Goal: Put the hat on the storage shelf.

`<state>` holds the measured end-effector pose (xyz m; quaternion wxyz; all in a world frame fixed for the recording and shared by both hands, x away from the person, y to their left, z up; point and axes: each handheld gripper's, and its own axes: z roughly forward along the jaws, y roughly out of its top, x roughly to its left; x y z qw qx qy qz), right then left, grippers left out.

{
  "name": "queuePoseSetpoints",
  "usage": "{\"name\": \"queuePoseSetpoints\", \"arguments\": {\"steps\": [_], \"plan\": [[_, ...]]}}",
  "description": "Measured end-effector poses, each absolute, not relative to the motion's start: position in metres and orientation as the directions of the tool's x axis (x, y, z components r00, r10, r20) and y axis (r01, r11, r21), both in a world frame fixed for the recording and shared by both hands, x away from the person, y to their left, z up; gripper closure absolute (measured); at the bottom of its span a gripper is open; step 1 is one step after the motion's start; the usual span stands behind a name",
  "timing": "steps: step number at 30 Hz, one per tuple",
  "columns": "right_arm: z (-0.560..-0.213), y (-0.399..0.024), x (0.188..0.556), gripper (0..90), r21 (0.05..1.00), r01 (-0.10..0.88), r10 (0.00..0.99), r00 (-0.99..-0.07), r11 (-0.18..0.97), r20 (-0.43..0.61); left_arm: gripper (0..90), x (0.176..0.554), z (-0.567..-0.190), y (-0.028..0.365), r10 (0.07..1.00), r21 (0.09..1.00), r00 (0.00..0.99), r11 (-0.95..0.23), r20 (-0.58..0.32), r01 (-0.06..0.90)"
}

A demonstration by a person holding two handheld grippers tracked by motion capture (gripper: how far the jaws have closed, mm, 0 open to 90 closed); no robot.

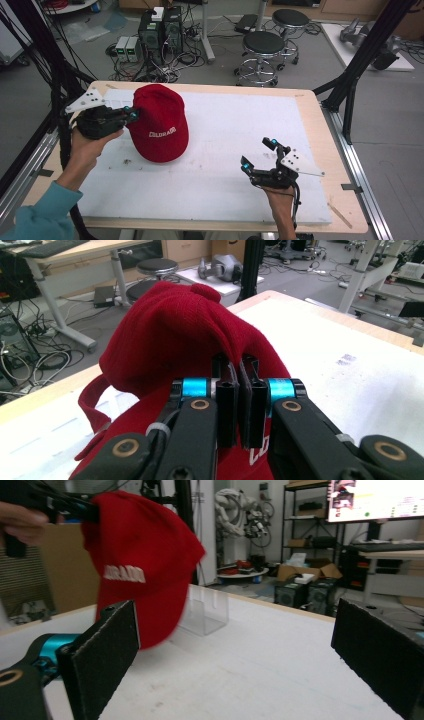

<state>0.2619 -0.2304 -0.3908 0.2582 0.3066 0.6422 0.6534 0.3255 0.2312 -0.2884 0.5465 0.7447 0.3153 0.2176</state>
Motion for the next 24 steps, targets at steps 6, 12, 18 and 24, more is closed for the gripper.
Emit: {"name": "queuePoseSetpoints", "arguments": {"steps": [6, 12, 18, 24], "plan": [[-0.379, -0.211, 0.266, 4.2, 0.998, 0.064, 0.696, -0.715, -0.029, 0.066, 87.1, 0.323, -0.295, 0.21, 0.709, 0.95, 0.705, -0.2, -0.028, 0.239], [-0.37, -0.192, 0.273, 4.2, 0.996, 0.09, 0.667, -0.741, -0.017, 0.079, 87.2, 0.319, -0.297, 0.189, 0.693, 0.947, 0.72, -0.212, -0.03, 0.243], [-0.362, -0.171, 0.283, 4.3, 0.992, 0.128, 0.63, -0.77, -0.003, 0.101, 87.1, 0.316, -0.296, 0.174, 0.674, 0.946, 0.738, -0.217, -0.033, 0.24], [-0.357, -0.149, 0.294, 4.3, 0.986, 0.168, 0.615, -0.779, 0.012, 0.126, 87.1, 0.312, -0.297, 0.16, 0.668, 0.947, 0.744, -0.225, -0.023, 0.231]]}}
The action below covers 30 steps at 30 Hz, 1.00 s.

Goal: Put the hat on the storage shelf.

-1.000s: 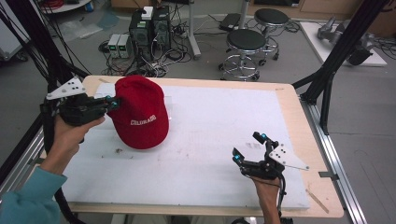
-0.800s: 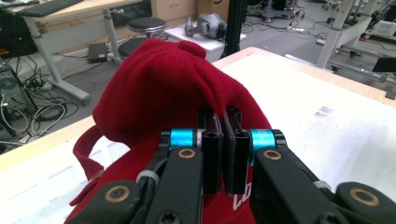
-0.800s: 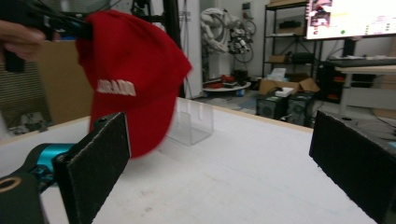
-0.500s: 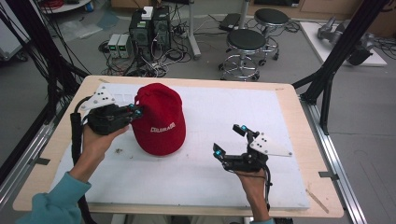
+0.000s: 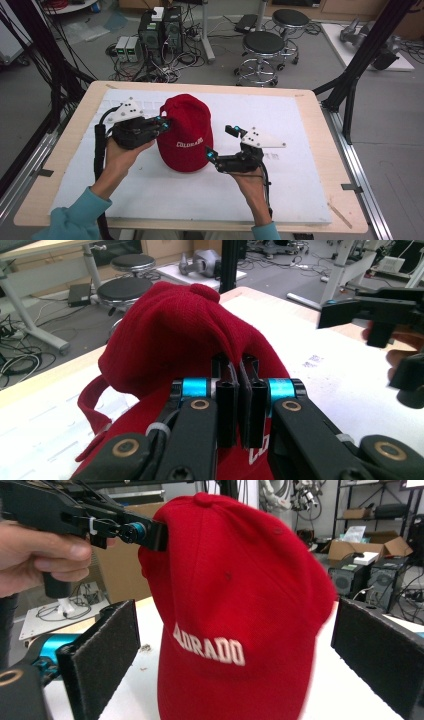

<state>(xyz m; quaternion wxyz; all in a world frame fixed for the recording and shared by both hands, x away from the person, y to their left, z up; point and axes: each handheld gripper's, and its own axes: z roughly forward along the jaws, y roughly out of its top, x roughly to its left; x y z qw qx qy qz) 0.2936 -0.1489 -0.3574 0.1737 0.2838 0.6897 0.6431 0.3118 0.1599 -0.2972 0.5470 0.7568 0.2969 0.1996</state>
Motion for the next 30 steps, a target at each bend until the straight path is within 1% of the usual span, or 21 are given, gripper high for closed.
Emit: {"name": "queuePoseSetpoints", "arguments": {"steps": [8, 11, 13, 15, 17, 19, 21, 24, 28, 30], "plan": [[-0.358, -0.132, 0.302, 5.1, 0.981, 0.193, 0.606, -0.785, 0.038, 0.131, 87.1, 0.308, -0.299, 0.143, 0.65, 0.946, 0.76, -0.238, -0.012, 0.218], [-0.358, -0.129, 0.303, 6.3, 0.981, 0.183, 0.62, -0.777, 0.059, 0.108, 87.1, 0.307, -0.301, 0.137, 0.643, 0.945, 0.766, -0.246, -0.008, 0.217], [-0.358, -0.127, 0.305, 6.7, 0.98, 0.192, 0.623, -0.774, 0.06, 0.114, 87.1, 0.307, -0.301, 0.134, 0.638, 0.944, 0.77, -0.245, -0.012, 0.219], [-0.357, -0.125, 0.306, 14.6, 0.979, 0.192, 0.621, -0.776, 0.065, 0.111, 87.1, 0.306, -0.302, 0.13, 0.628, 0.943, 0.778, -0.256, -0.006, 0.214], [-0.356, -0.124, 0.306, 15.6, 0.98, 0.188, 0.616, -0.781, 0.068, 0.107, 87.1, 0.305, -0.302, 0.127, 0.62, 0.943, 0.784, -0.258, -0.005, 0.21], [-0.356, -0.123, 0.307, 18.9, 0.978, 0.191, 0.621, -0.777, 0.081, 0.101, 87.1, 0.304, -0.302, 0.125, 0.614, 0.941, 0.789, -0.27, 0.003, 0.206], [-0.356, -0.123, 0.308, 19.5, 0.978, 0.192, 0.62, -0.778, 0.08, 0.102, 87.1, 0.304, -0.302, 0.124, 0.61, 0.94, 0.792, -0.272, 0.004, 0.205], [-0.356, -0.124, 0.308, 27.0, 0.978, 0.187, 0.611, -0.786, 0.088, 0.095, 87.1, 0.304, -0.302, 0.122, 0.601, 0.938, 0.799, -0.282, 0.009, 0.201], [-0.355, -0.125, 0.307, 42.1, 0.977, 0.184, 0.605, -0.792, 0.104, 0.085, 87.1, 0.303, -0.302, 0.12, 0.596, 0.937, 0.803, -0.286, 0.012, 0.199], [-0.355, -0.125, 0.307, 48.2, 0.978, 0.18, 0.601, -0.795, 0.109, 0.079, 87.1, 0.304, -0.302, 0.121, 0.594, 0.936, 0.805, -0.291, 0.016, 0.196]]}}
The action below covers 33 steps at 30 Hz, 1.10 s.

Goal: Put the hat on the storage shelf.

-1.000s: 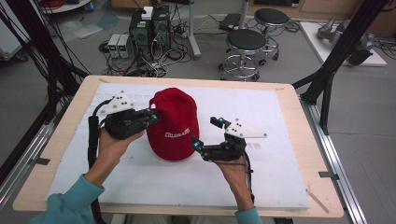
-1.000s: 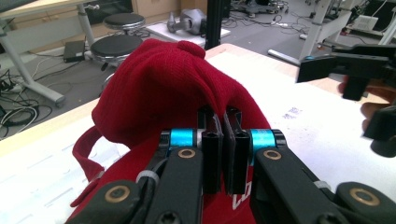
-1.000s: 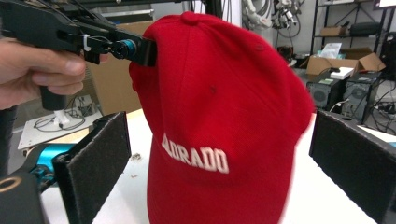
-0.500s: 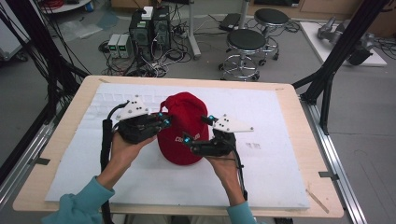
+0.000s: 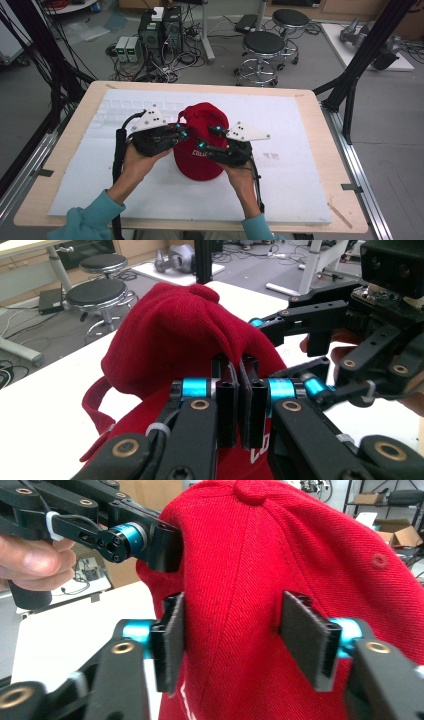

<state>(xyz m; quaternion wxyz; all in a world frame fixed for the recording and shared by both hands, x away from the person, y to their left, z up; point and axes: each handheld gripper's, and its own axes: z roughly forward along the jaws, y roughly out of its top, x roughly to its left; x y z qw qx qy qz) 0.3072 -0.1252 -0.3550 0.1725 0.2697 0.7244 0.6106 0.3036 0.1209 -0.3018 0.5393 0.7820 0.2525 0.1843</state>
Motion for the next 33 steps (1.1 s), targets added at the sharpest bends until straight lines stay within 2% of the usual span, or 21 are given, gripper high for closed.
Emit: {"name": "queuePoseSetpoints", "arguments": {"steps": [12, 19, 23, 27, 33], "plan": [[-0.356, -0.126, 0.311, 79.9, 0.969, 0.228, 0.567, -0.812, 0.095, 0.136, 87.1, 0.303, -0.302, 0.12, 0.579, 0.934, 0.815, -0.305, 0.028, 0.185], [-0.354, -0.126, 0.31, 83.9, 0.968, 0.233, 0.559, -0.816, 0.091, 0.144, 87.0, 0.303, -0.302, 0.122, 0.573, 0.936, 0.819, -0.299, 0.02, 0.187], [-0.354, -0.125, 0.309, 84.4, 0.969, 0.231, 0.556, -0.819, 0.091, 0.143, 83.5, 0.304, -0.302, 0.126, 0.562, 0.939, 0.827, -0.286, 0.0, 0.194], [-0.354, -0.126, 0.31, 84.7, 0.967, 0.238, 0.557, -0.817, 0.093, 0.147, 71.0, 0.305, -0.302, 0.13, 0.567, 0.939, 0.824, -0.278, -0.008, 0.201], [-0.353, -0.128, 0.309, 84.8, 0.971, 0.227, 0.564, -0.813, 0.08, 0.144, 35.6, 0.308, -0.303, 0.135, 0.587, 0.933, 0.809, -0.267, -0.042, 0.242]]}}
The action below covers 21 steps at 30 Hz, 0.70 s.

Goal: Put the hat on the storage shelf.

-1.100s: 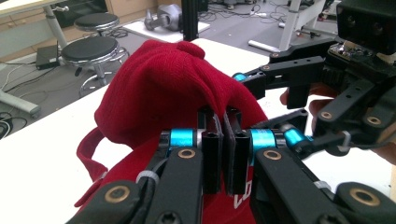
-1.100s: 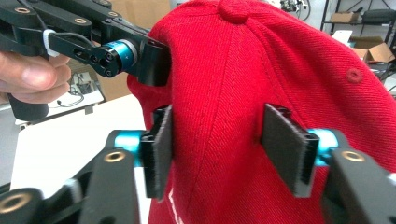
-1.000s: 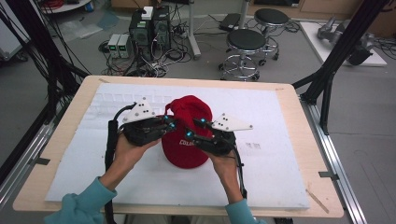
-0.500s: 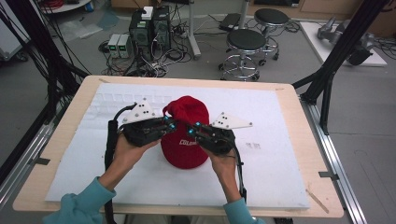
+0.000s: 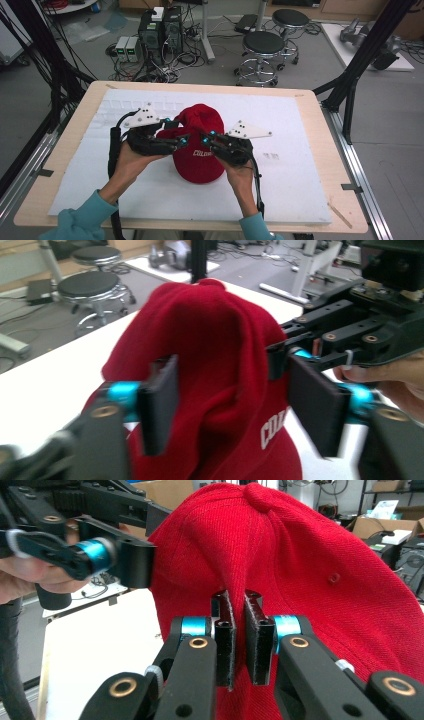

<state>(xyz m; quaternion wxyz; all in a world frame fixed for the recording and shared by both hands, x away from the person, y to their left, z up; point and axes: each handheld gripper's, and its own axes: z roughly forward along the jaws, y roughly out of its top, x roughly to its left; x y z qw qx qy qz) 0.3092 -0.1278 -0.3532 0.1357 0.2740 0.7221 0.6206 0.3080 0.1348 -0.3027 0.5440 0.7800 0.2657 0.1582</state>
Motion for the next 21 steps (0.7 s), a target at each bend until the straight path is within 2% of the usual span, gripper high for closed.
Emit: {"name": "queuePoseSetpoints", "arguments": {"steps": [2, 6, 21], "plan": [[-0.353, -0.129, 0.31, 84.7, 0.971, 0.226, 0.566, -0.812, 0.078, 0.143, 24.2, 0.308, -0.304, 0.136, 0.576, 0.932, 0.814, -0.252, -0.073, 0.262], [-0.352, -0.132, 0.309, 84.7, 0.972, 0.224, 0.564, -0.813, 0.068, 0.148, 18.0, 0.307, -0.305, 0.142, 0.583, 0.933, 0.809, -0.25, -0.069, 0.26], [-0.341, -0.139, 0.307, 84.7, 0.981, 0.189, 0.561, -0.816, 0.036, 0.137, 16.9, 0.296, -0.328, 0.173, 0.591, 0.937, 0.8, -0.212, -0.104, 0.278]]}}
